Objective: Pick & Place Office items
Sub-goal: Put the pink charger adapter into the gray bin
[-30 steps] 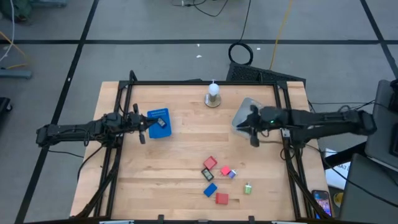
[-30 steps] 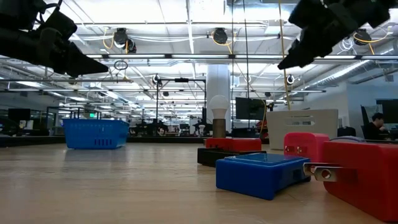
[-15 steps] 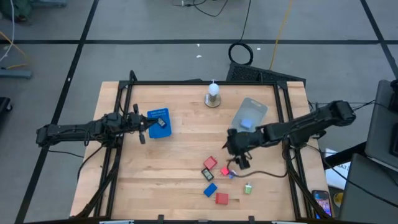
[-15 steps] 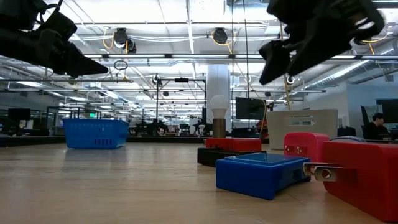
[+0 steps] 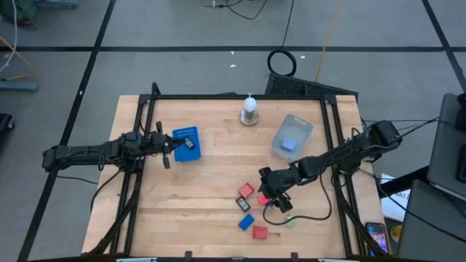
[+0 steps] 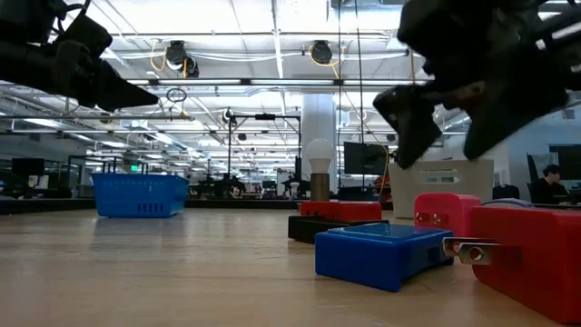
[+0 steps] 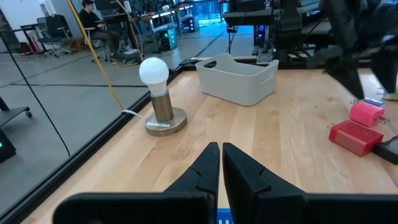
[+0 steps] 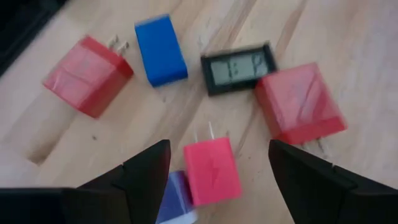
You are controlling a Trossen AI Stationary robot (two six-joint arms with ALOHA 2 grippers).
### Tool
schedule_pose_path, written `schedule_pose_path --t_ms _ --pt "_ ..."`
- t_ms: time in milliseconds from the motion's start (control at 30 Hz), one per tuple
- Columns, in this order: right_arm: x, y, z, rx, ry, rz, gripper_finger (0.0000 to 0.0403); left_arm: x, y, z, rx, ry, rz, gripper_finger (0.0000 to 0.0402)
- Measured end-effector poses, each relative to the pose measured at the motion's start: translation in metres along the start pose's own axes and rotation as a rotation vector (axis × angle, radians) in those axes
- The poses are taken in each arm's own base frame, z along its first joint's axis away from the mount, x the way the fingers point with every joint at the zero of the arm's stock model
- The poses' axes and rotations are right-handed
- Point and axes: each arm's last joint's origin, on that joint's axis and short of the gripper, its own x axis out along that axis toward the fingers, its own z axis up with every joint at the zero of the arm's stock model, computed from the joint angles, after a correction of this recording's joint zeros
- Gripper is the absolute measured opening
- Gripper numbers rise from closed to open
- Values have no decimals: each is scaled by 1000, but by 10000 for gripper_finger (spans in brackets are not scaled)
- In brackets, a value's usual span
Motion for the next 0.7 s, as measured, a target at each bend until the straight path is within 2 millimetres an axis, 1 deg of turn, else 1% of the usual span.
schedule_pose_path --t_ms 333,533,700 --pt "17 4 -9 3 59 19 263 0 0 0 -3 0 -1 24" --pt "34 1 -15 11 85 20 263 0 0 0 -4 0 -1 24" --pt "35 0 -18 18 98 14 263 0 0 0 -4 0 -1 24"
